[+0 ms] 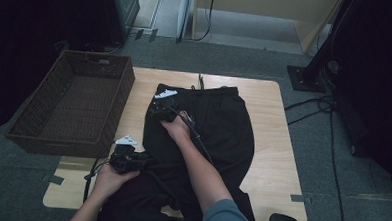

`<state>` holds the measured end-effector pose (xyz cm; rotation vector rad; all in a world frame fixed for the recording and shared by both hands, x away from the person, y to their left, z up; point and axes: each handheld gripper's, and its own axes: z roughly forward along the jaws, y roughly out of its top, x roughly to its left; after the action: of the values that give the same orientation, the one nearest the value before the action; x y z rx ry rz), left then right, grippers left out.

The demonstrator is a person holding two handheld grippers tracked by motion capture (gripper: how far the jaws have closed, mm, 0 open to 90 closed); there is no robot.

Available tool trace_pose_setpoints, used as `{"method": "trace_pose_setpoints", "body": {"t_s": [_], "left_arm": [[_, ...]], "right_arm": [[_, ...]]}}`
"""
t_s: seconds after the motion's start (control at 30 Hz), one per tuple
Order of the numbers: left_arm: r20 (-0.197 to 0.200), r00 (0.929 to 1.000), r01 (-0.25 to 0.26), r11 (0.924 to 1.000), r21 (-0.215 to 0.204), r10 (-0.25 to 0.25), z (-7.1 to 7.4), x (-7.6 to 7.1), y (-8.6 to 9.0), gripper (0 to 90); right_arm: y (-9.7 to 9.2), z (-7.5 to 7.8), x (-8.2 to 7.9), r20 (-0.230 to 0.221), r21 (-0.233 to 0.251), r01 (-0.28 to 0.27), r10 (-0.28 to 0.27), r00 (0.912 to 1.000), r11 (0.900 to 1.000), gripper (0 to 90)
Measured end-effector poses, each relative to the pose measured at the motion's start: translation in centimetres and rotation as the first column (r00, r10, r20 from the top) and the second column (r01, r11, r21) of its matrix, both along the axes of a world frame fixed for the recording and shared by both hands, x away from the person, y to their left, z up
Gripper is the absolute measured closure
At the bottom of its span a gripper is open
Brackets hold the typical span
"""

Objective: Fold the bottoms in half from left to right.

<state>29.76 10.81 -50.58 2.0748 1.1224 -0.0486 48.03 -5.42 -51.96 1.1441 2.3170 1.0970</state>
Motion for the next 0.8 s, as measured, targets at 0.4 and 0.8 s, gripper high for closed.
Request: {"method": "trace_pose_setpoints", "body": {"t_s": [0.4,0.8], "left_arm": [[0.014,0.9999,0.004,0.9999,0.017,-0.004,-0.2,-0.6,-0.2,76.3],[0.003,1.0,-0.008,0.9994,-0.035,0.008,1.0,-1.0,0.0,90.0]], "right_arm": [[-0.7,0.0,-0.6,0.019,0.001,0.034,-0.034,0.9993,0.9994,66.7],[-0.9,0.6,-0.5,-0.005,-0.029,0.06,-0.06,0.9982,0.9978,87.2]]}}
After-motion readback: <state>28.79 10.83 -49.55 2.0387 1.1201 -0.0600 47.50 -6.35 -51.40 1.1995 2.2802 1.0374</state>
